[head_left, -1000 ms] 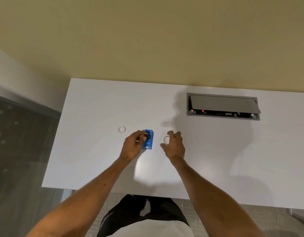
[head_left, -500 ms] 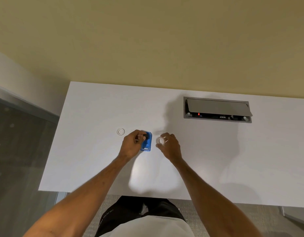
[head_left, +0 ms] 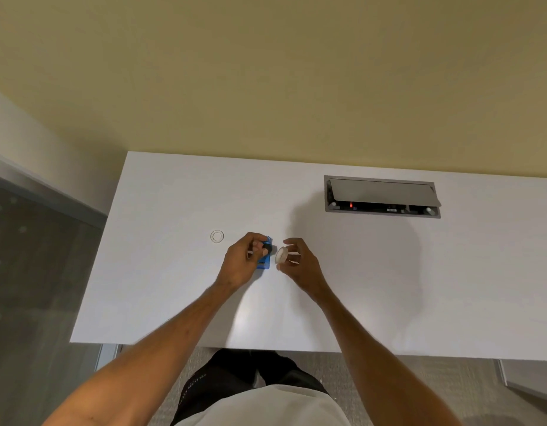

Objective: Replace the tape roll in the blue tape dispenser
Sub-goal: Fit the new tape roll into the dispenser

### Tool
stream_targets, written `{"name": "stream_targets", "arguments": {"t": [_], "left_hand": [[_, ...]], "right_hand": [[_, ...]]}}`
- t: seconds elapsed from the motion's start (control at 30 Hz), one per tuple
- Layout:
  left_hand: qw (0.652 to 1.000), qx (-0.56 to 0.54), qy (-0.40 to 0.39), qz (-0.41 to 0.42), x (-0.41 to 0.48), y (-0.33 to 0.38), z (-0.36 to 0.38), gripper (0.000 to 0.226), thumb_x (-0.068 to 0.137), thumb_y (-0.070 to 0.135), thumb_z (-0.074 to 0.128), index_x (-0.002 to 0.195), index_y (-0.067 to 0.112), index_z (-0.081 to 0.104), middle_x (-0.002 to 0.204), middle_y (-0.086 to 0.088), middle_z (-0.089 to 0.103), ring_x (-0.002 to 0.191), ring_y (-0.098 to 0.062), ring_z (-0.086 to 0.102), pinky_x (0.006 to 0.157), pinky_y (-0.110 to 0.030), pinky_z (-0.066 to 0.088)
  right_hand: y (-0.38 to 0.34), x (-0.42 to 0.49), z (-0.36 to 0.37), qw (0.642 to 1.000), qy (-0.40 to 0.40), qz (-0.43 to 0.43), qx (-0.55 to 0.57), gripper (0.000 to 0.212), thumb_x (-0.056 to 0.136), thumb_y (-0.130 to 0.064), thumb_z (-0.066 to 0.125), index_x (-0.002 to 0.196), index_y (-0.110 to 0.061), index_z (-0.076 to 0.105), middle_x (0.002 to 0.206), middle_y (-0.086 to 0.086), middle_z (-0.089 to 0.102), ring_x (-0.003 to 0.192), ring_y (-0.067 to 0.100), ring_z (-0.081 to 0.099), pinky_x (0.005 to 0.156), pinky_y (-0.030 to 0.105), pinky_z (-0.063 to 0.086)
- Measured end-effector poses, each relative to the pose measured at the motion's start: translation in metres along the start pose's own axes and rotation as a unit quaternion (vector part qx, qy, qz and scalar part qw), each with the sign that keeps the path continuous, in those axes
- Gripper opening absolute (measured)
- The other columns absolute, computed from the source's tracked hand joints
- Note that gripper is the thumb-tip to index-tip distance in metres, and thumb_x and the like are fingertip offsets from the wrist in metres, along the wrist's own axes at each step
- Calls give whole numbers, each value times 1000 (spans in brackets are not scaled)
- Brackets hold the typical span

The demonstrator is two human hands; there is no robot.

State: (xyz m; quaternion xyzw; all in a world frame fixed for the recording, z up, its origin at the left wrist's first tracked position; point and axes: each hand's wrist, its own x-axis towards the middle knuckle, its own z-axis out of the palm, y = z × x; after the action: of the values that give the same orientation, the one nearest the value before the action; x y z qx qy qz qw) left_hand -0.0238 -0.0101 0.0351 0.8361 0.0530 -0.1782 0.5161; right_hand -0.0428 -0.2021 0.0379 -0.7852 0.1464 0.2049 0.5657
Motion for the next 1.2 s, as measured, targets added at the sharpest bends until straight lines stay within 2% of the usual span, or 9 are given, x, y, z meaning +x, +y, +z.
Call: {"name": "stream_targets", "arguments": {"t": [0.07, 0.13, 0.27, 0.4, 0.53, 0.67, 0.8, 1.07, 1.2], "left_hand": [[1000, 6, 0, -1, -3, 0, 1, 14, 106, 20, 64, 119, 19, 70, 112, 2, 77, 108, -23, 74, 101, -45, 63], [1000, 10, -1, -1, -5, -1, 2, 12, 107, 24, 64, 116, 20, 70, 111, 1, 78, 108, -22, 75, 102, -44, 63], [1000, 3, 5, 7, -10, -2, 6, 16, 108, 23, 62, 120, 20, 72, 114, 2, 79, 111, -21, 74, 104, -44, 61], [1000, 14, 11, 19, -15, -1, 9, 19, 109, 24, 62, 125, 22, 73, 116, 10, 76, 111, -16, 72, 104, -43, 61], [999, 43, 8, 31, -17, 0, 10, 25, 105, 18, 67, 129, 20, 72, 123, 5, 75, 114, -20, 71, 105, -44, 60], [997, 58, 15, 47, -19, 2, 11, 26, 104, 15, 66, 128, 23, 72, 127, 10, 74, 117, -19, 70, 106, -39, 59], [992, 107, 14, 59, -20, 1, 15, 27, 104, 13, 66, 130, 20, 71, 130, 1, 73, 117, -22, 69, 106, -39, 58], [984, 160, 8, 72, -22, -4, 20, 27, 105, 15, 63, 131, 18, 71, 125, -4, 73, 114, -25, 67, 99, -35, 54], [975, 198, 0, 100, -23, -2, 21, 26, 105, 14, 61, 128, 18, 72, 121, -3, 73, 110, -26, 66, 97, -42, 56]], "right_hand": [[0, -1, 1, 1000, -6, -2, 8, 51, 88, 0, 78, 134, -15, 59, 125, 12, 70, 115, 31, 72, 101, 42, 63], [2, -2, 3, 1000, -10, 1, 21, 44, 87, 4, 77, 126, -12, 65, 124, 11, 72, 117, 32, 71, 104, 48, 61], [2, -6, 5, 1000, -17, -2, 14, 43, 87, 3, 78, 125, -10, 64, 124, 10, 73, 118, 31, 71, 105, 51, 59], [2, -9, 5, 1000, -20, -12, 2, 45, 87, 2, 79, 127, -10, 62, 126, 9, 72, 118, 29, 70, 106, 51, 59], [0, -12, 3, 1000, -20, -23, 2, 43, 86, -1, 80, 123, -12, 61, 122, 5, 73, 115, 26, 71, 103, 48, 60], [-3, -13, 2, 1000, -14, -26, 5, 44, 84, -5, 84, 121, -14, 62, 121, 3, 74, 113, 24, 70, 100, 46, 58], [-3, -13, 1, 999, -20, -43, -26, 45, 83, -5, 85, 120, -14, 61, 121, 2, 73, 113, 23, 69, 99, 44, 58], [0, -15, -2, 994, -26, -70, -85, 41, 87, -10, 83, 121, -12, 62, 118, 2, 73, 109, 22, 70, 98, 46, 59], [0, -15, -2, 991, -30, -74, -104, 41, 87, -11, 84, 121, -7, 62, 118, 7, 73, 107, 26, 70, 98, 47, 58]]}}
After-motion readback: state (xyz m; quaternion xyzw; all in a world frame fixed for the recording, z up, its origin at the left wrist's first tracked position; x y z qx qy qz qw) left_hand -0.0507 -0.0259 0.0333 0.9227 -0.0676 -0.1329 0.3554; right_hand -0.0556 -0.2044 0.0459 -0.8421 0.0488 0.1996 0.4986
